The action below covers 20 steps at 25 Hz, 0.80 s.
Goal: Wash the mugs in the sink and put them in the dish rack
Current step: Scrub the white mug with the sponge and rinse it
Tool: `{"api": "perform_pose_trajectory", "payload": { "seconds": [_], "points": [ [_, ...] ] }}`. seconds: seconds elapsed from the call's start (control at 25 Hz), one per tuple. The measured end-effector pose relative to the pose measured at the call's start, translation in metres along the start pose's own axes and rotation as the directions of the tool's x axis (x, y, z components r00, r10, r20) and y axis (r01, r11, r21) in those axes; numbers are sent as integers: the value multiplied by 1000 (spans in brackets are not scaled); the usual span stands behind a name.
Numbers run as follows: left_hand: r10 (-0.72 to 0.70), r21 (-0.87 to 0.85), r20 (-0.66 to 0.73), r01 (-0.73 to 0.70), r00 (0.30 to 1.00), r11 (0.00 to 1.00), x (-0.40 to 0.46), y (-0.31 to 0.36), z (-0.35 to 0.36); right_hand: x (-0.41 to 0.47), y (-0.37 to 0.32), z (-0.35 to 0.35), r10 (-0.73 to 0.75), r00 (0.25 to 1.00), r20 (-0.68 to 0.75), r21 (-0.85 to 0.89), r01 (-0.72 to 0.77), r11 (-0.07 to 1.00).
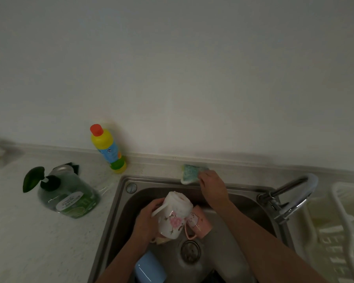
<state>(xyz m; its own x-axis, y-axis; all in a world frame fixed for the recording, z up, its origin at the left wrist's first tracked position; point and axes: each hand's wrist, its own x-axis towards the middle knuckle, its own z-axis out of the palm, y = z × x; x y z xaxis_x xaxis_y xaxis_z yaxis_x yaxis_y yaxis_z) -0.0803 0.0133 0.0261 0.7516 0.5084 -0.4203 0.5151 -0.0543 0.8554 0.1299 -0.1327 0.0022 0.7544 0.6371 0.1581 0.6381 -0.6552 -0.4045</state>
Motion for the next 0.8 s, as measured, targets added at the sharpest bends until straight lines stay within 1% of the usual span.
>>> {"api": "perform_pose_trajectory", "payload": {
  "seconds": [0.08, 0.16, 0.28, 0.32, 0.36, 0.4, 0.44, 0.48, 0.52, 0.56, 0.6, 0.64, 0.68, 0.72, 0.76, 0.8],
  "points": [
    [-4, 16, -19, 5, 1000, 1000, 3, -8, -3, -5, 9, 12, 14, 1000, 8, -62, -14, 998],
    [14, 45, -19, -13, 1000, 999, 5, -13, -6, -3, 12, 14, -11, 1000, 12, -70, 12, 997],
    [55, 117, -9, -53, 998, 992, 2, -8, -5, 0, 3, 1, -23, 996, 92, -127, 34, 991],
    [69, 150, -10, -67, 998, 986, -1, -4, -4, -3, -3, -9, 2, 995, 104, -99, 8, 995],
    [96, 171, -6, -93, 995, 981, -5, 1, -2, -8, -11, -19, 53, 993, 101, -16, -51, 999],
    [133, 178, 3, -132, 991, 975, -8, 6, 0, -16, -21, -33, 136, 983, 123, 105, -149, 983],
    [185, 181, 19, -185, 983, 966, -13, 12, 2, -25, -31, -47, 248, 947, 203, 247, -295, 923],
    [254, 183, 35, -256, 967, 949, -19, 19, 4, -35, -40, -61, 357, 867, 347, 398, -481, 781],
    [333, 190, 56, -338, 941, 922, -25, 25, 7, -47, -43, -68, 416, 746, 520, 501, -661, 559],
    [403, 208, 84, -411, 911, 887, -31, 31, 10, -60, -45, -77, 401, 609, 684, 526, -793, 307],
    [458, 225, 120, -473, 881, 852, -37, 38, 13, -72, -43, -88, 328, 501, 801, 500, -861, 93],
    [500, 238, 158, -524, 852, 818, -43, 45, 16, -84, -38, -96, 245, 432, 868, 459, -886, -64],
    [542, 242, 202, -577, 816, 780, -49, 52, 20, -97, -35, -110, 165, 392, 905, 418, -891, -175],
    [581, 243, 251, -631, 775, 737, -55, 60, 24, -109, -31, -123, 102, 372, 923, 385, -889, -247],
    [605, 241, 309, -676, 734, 696, -61, 67, 29, -121, -25, -133, 39, 375, 926, 369, -878, -305],
    [616, 235, 382, -717, 689, 656, -68, 74, 35, -133, -21, -143, 13, 374, 927, 355, -866, -354]
  ]
}}
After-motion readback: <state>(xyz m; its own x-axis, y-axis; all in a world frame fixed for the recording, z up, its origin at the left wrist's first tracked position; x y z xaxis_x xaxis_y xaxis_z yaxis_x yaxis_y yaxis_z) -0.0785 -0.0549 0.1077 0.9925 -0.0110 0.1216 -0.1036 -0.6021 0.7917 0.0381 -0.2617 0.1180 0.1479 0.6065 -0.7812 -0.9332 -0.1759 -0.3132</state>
